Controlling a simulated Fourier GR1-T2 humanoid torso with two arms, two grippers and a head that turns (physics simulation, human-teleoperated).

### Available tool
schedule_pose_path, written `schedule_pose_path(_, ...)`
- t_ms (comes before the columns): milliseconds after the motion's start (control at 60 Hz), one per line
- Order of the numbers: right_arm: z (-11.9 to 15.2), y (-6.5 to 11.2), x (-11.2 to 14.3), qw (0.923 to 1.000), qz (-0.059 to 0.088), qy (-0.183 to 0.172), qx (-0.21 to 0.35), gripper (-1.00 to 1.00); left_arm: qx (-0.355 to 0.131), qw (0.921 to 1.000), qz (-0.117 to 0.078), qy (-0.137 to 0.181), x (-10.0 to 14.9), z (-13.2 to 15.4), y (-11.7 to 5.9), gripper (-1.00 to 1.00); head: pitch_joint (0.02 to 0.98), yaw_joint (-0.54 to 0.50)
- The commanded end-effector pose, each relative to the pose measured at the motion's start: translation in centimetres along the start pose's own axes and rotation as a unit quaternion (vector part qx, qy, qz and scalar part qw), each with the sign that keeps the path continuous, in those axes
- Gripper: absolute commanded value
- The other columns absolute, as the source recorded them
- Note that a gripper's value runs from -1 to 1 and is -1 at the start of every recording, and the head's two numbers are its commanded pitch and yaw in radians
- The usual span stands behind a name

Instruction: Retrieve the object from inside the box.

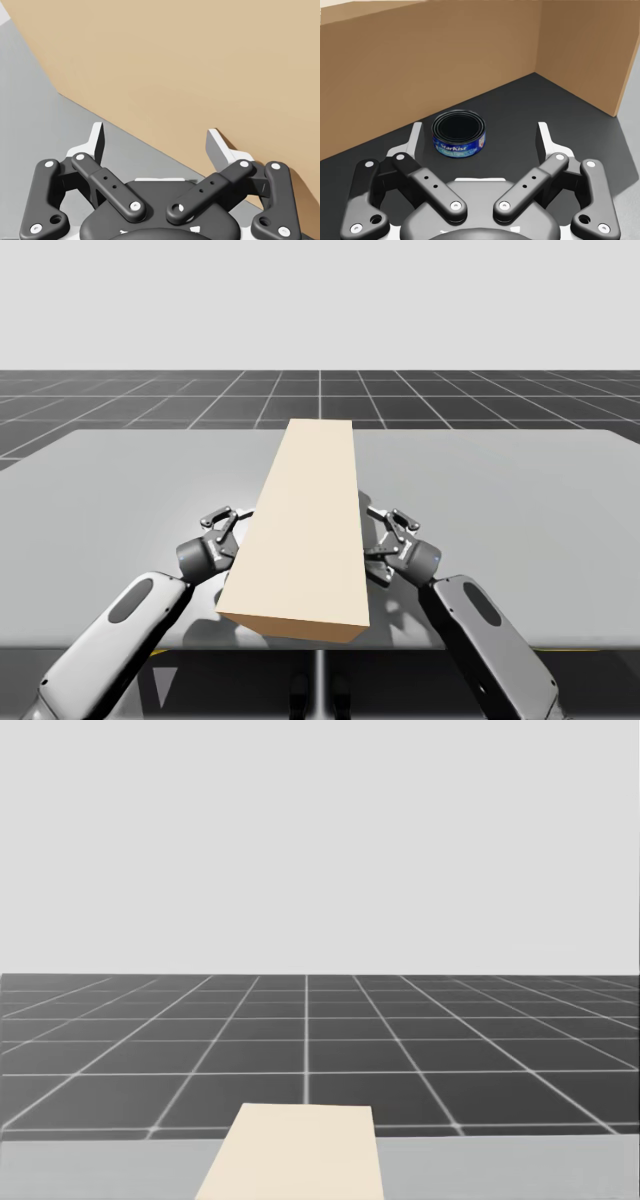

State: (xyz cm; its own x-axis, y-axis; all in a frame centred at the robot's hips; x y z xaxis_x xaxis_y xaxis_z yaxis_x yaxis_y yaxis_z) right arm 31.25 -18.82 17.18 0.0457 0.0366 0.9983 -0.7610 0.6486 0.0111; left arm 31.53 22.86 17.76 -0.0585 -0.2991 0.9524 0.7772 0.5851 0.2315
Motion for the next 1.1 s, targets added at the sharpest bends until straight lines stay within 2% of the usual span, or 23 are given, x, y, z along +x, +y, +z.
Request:
schedule_pose_path(17, -1.5, -0.3, -1.5, 0.9996, -0.002, 0.018, 0.019, -1.00, -0.051, 0.9987, -0.003, 0.008, -0.4, 0.0, -0.8, -1.00, 0.124, -0.03)
schedule_pose_path(50, -1.9, -0.4, -1.7, 0.9996, 0.000, 0.019, 0.021, -1.00, -0.052, 0.9986, -0.002, 0.008, -0.4, -0.1, -0.8, -1.00, 0.128, -0.03)
schedule_pose_path(67, -2.2, -0.7, -1.9, 0.9995, 0.007, 0.019, 0.023, -1.00, -0.053, 0.9985, -0.003, 0.009, -0.4, -0.1, -0.8, -1.00, 0.130, -0.03)
schedule_pose_path(117, -2.9, -1.0, -2.2, 0.9993, 0.002, 0.028, 0.023, -1.00, -0.054, 0.9985, -0.003, 0.009, -0.4, -0.1, -0.8, -1.00, 0.135, -0.03)
schedule_pose_path(200, -4.1, -1.5, -3.0, 0.9989, 0.007, 0.041, 0.023, -1.00, -0.055, 0.9984, -0.005, 0.010, -0.5, -0.1, -0.9, -1.00, 0.144, -0.04)
schedule_pose_path(233, -4.7, -1.6, -3.3, 0.9987, 0.013, 0.041, 0.027, -1.00, -0.055, 0.9984, -0.006, 0.011, -0.5, -0.1, -0.9, -1.00, 0.148, -0.04)
schedule_pose_path(317, -5.8, -1.6, -3.7, 0.9977, 0.023, 0.045, 0.044, -1.00, -0.054, 0.9984, -0.010, 0.014, -0.5, -0.1, -0.9, -1.00, 0.157, -0.04)
schedule_pose_path(417, -7.2, -1.1, -4.1, 0.9960, 0.027, 0.052, 0.068, -1.00, -0.052, 0.9984, -0.013, 0.016, -0.5, -0.1, -0.8, -1.00, 0.170, -0.03)
schedule_pose_path(550, -8.9, -0.4, -4.5, 0.9937, 0.030, 0.062, 0.088, -1.00, -0.053, 0.9984, -0.016, 0.015, -0.5, 0.1, -0.8, -1.00, 0.188, -0.04)
schedule_pose_path(800, -11.0, -0.5, -5.8, 0.9912, 0.028, 0.082, 0.100, -1.00, -0.054, 0.9981, -0.023, 0.018, -0.5, 0.4, -0.7, -1.00, 0.228, -0.06)
schedule_pose_path(917, -11.8, -0.8, -6.4, 0.9910, 0.036, 0.087, 0.096, -1.00, -0.054, 0.9981, -0.024, 0.019, -0.6, 0.4, -0.7, -1.00, 0.240, -0.07)
schedule_pose_path(983, -12.2, -1.0, -6.6, 0.9906, 0.046, 0.086, 0.095, -1.00, -0.053, 0.9981, -0.024, 0.019, -0.6, 0.4, -0.7, -1.00, 0.242, -0.07)
schedule_pose_path(1033, -12.4, -1.1, -6.8, 0.9900, 0.059, 0.087, 0.094, -1.00, -0.052, 0.9981, -0.025, 0.021, -0.7, 0.4, -0.7, -1.00, 0.241, -0.07)
schedule_pose_path(1100, -12.8, -1.4, -6.9, 0.9900, 0.057, 0.092, 0.091, -1.00, -0.052, 0.9981, -0.026, 0.022, -0.7, 0.4, -0.7, -1.00, 0.241, -0.08)
